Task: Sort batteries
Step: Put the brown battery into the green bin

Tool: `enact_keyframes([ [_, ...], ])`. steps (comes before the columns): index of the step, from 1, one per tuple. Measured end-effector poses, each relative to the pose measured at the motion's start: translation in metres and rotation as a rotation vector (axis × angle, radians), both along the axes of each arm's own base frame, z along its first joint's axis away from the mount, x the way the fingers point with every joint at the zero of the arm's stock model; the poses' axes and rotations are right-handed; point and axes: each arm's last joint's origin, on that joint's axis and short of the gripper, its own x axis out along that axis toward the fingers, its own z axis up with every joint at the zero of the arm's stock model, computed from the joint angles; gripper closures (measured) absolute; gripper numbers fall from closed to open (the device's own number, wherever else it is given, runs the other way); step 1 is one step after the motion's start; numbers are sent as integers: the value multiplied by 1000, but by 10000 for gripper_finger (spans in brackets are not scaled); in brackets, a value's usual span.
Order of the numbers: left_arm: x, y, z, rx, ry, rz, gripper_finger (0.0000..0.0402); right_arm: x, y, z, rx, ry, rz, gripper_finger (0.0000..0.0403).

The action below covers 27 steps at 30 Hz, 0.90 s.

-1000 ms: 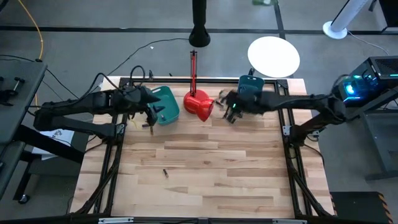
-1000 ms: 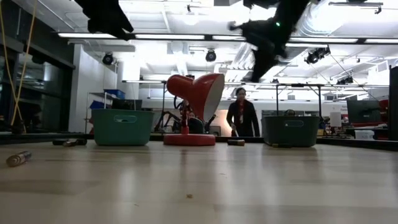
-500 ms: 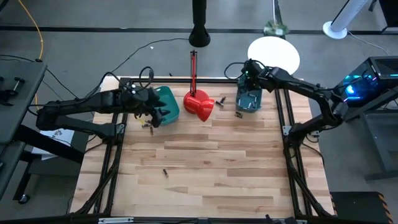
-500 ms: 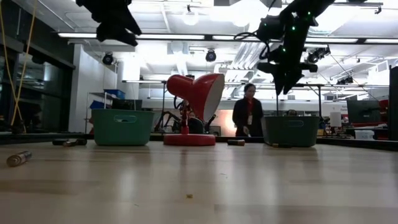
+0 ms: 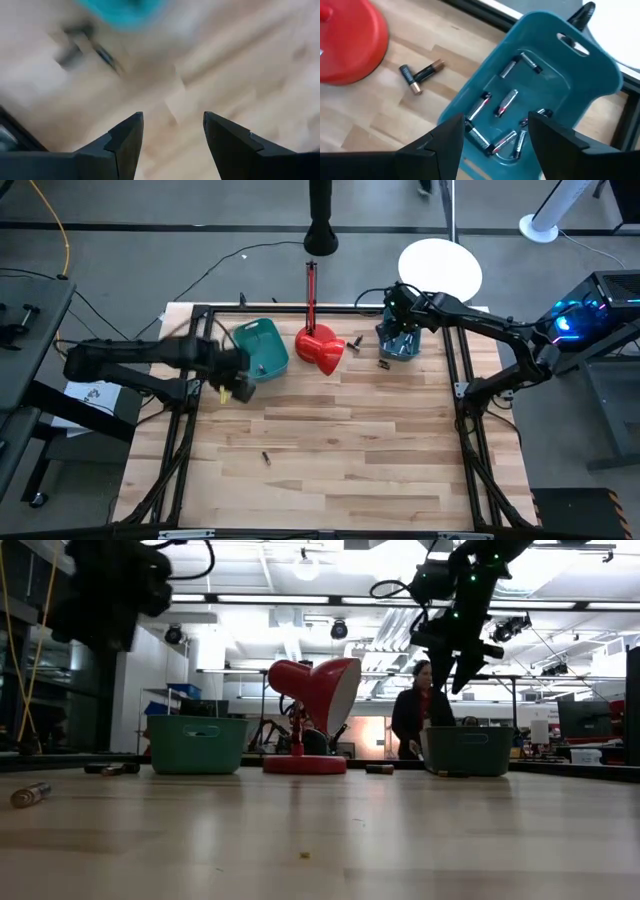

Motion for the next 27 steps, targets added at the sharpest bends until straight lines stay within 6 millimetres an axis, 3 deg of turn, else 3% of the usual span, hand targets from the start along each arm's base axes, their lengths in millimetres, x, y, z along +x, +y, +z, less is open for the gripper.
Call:
enact_keyframes([
  [6,7,-42,-41,-57,60,-65,202,6,9,0,12,4,60,190],
  [9,5,-43,-57,-24,134,-36,202,7,10,0,8,-5,64,190],
  [13,9,-23,-59,-1,168,-46,202,9,8,1,-10,-33,63,190],
  [20,8,34,-56,15,300,-108,202,14,6,4,-19,-96,77,190],
  [27,9,73,-73,-16,385,-288,202,15,7,4,-9,-110,77,190],
])
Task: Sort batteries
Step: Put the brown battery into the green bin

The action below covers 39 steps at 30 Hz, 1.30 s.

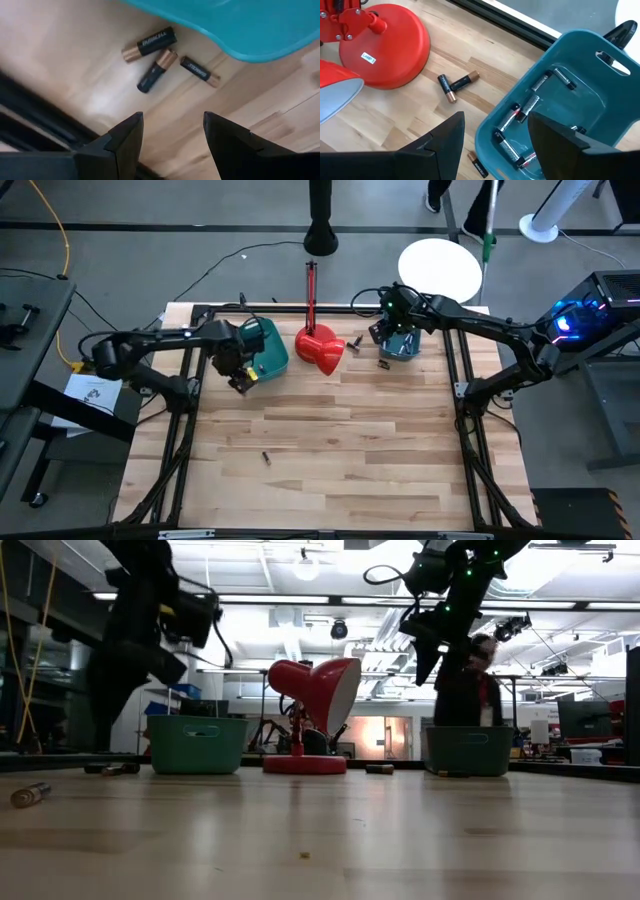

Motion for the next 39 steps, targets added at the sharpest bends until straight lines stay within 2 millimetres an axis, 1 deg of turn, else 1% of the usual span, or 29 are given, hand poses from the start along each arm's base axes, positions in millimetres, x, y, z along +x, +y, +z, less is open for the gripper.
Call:
enact_keyframes([
  [4,6,9,-12,7,26,-231,202,0,0,0,0,0,0,190],
  [7,12,12,-18,13,23,-336,202,0,0,0,5,-7,-14,190],
  [10,15,11,-22,15,10,-387,202,0,0,0,8,-11,-22,190],
  [15,8,4,-35,18,56,-463,202,0,0,0,11,-14,-30,190],
  [19,2,0,-48,16,68,-471,202,0,0,0,13,-17,-36,190],
  [22,4,2,-49,30,49,-483,205,0,0,0,12,-17,-36,190],
  [24,5,2,-49,34,42,-494,219,0,0,0,12,-17,-37,190],
  [26,5,1,-50,16,38,-499,250,0,0,0,12,-17,-37,190],
  [27,5,1,-50,3,32,-501,271,0,0,0,12,-17,-37,190],
  [31,6,0,-51,-22,18,-507,377,0,0,0,12,-17,-37,190],
  [32,6,0,-51,-22,18,-507,388,0,0,0,12,-17,-37,190],
  [36,6,0,-50,-21,23,-508,391,0,0,0,12,-17,-37,190],
  [39,6,0,-39,-19,9,-485,399,0,0,0,12,-17,-37,190],
])
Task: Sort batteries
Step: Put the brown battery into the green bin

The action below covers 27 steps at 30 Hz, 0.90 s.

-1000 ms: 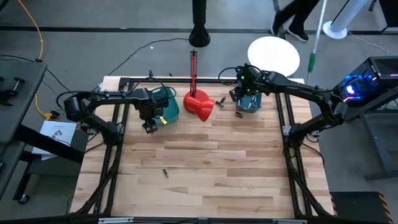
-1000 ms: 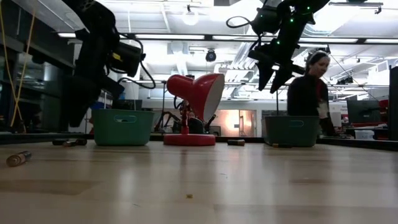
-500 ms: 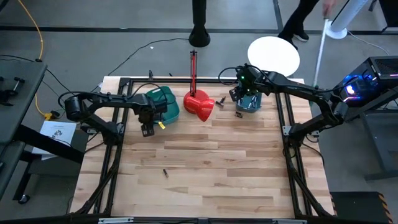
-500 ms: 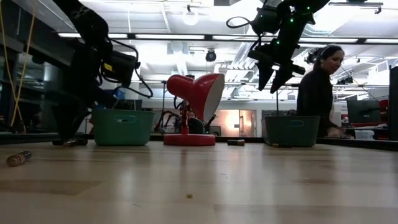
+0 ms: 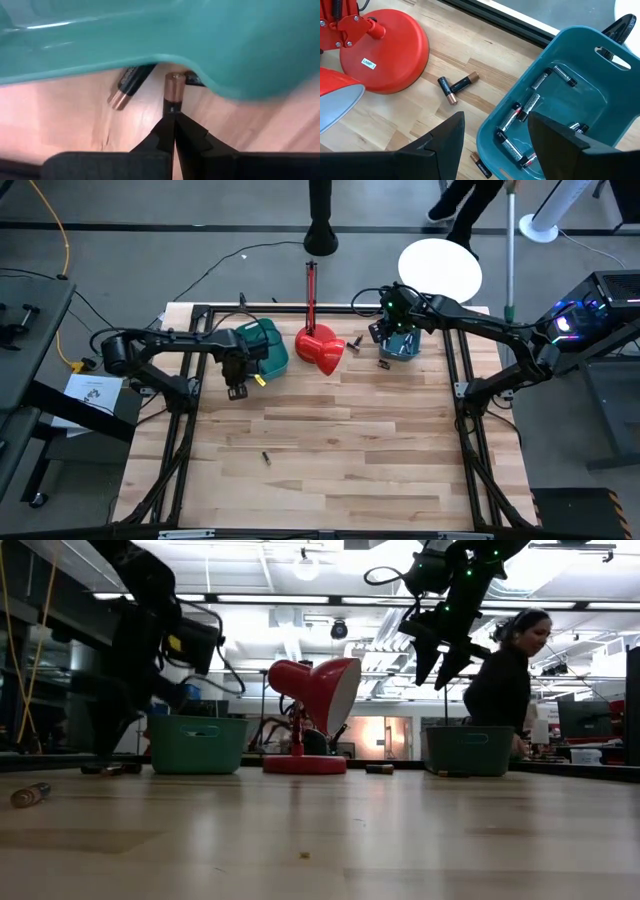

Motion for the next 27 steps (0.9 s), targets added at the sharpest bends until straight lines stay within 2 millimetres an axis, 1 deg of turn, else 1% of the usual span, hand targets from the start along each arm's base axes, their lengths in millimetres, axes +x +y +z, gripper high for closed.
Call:
enact_keyframes([
  [6,-8,-4,27,21,-88,12,401,0,0,0,0,-1,-2,190],
  [9,-13,-7,30,22,-113,55,397,0,0,0,0,-2,-3,190],
  [11,-16,-8,25,13,-101,56,385,0,0,0,-1,-5,-3,190],
  [13,-14,-8,23,4,-97,56,365,0,0,0,-3,-7,-3,190],
  [16,-11,-6,16,-5,-59,56,321,1,0,0,-4,-8,-3,190],
  [19,-7,-3,7,22,-12,56,272,1,0,0,-2,-11,-8,190],
  [23,-3,-1,-8,-5,62,82,217,1,0,0,4,-18,-22,190],
  [27,2,1,-24,-29,109,84,186,1,0,0,4,-18,-23,190],
])
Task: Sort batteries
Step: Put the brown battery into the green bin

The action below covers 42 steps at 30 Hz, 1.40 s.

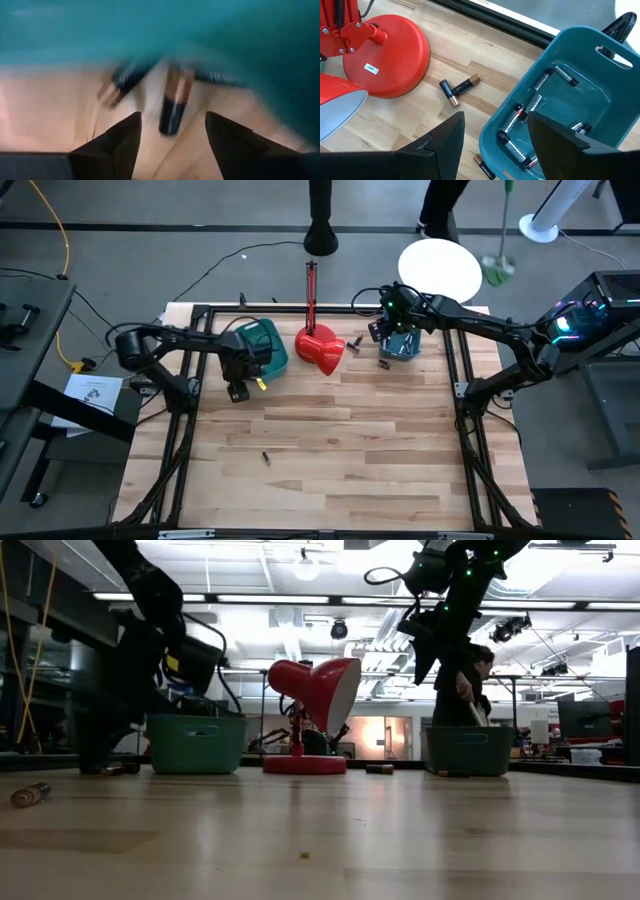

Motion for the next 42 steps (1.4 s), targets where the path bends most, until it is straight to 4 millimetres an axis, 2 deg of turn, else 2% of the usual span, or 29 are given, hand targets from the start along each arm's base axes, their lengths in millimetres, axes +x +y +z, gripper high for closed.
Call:
enact_keyframes([
  [3,3,1,-10,-10,28,2,183,0,0,0,0,0,0,190],
  [6,4,0,-14,-18,61,0,210,0,0,0,0,0,0,190],
  [8,4,-1,-13,-19,63,4,259,0,0,0,0,0,0,190],
  [11,2,-3,-2,-13,18,11,364,0,0,0,0,0,0,190],
  [13,-1,-4,10,-2,-29,33,373,0,0,0,-1,0,0,190],
  [19,-19,-13,55,41,-140,88,371,0,0,0,-3,3,4,190],
  [23,-24,-15,85,114,-297,95,371,0,0,0,-4,3,4,190],
  [25,-20,-12,94,168,-412,93,371,0,0,0,-4,1,2,190],
  [27,-14,-10,99,202,-487,93,358,0,0,1,-6,-6,0,190],
  [31,0,-3,100,235,-543,101,294,1,-1,1,-7,-7,0,190],
  [37,5,7,105,329,-341,56,204,1,0,1,-6,-8,0,190],
  [42,-7,10,95,275,-223,-131,182,1,0,1,-5,-8,0,190],
])
